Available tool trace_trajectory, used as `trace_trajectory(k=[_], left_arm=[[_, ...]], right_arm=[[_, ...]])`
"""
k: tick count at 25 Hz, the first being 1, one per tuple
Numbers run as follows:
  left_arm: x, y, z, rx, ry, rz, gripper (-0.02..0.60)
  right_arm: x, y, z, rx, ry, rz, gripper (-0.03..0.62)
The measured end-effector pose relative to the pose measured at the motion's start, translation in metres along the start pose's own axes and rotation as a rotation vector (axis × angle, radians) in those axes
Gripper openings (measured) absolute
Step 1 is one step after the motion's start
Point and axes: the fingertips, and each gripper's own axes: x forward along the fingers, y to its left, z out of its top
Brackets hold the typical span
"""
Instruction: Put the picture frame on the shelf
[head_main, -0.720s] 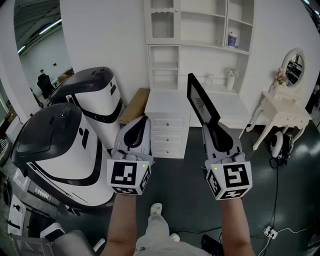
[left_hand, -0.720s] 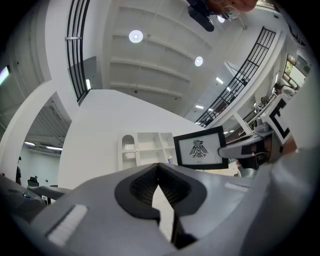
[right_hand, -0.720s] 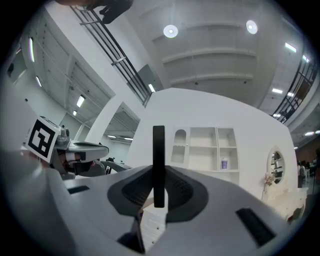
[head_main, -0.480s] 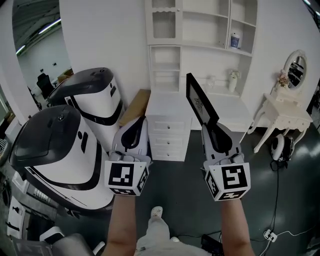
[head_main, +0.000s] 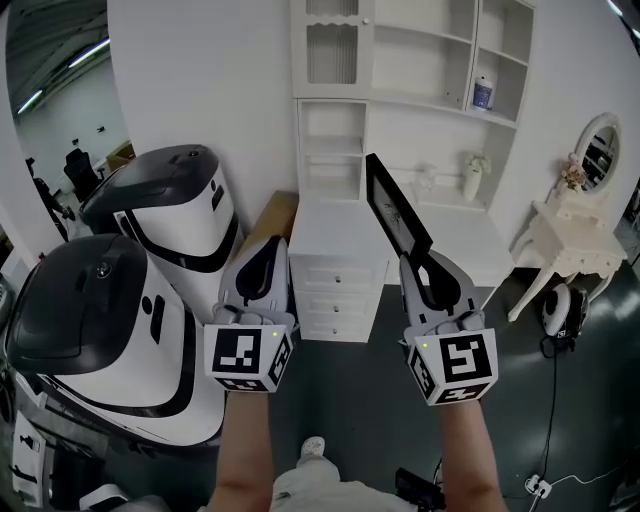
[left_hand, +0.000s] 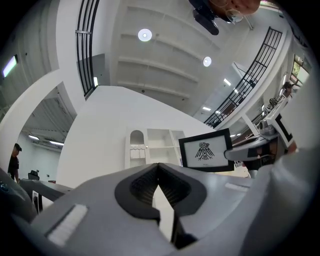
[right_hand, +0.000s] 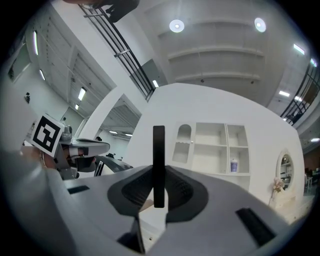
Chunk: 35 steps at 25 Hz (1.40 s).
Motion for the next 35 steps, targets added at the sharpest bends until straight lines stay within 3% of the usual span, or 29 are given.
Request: trace_trajectory(k=[10,17,35], left_arm=[[0.094,0.078,-0.044,-0.011,-0.02,-0.044,0.009],[0.13,0.112,-0.072,-0.05,-0.025,-0.053,0.009],[0.199,0.136,-0.103,-0.002,-0.032,-0.071,0.009]], right_arm=[[0.124,-0.001,-0.023,0.003,0.013,-0.038,0.077],[0.172,-0.001,-0.038,-0.004,0.026,-0.07,0.076],[0.246,-0.037,-0.072,0.03,0.028,-0.104,0.077]])
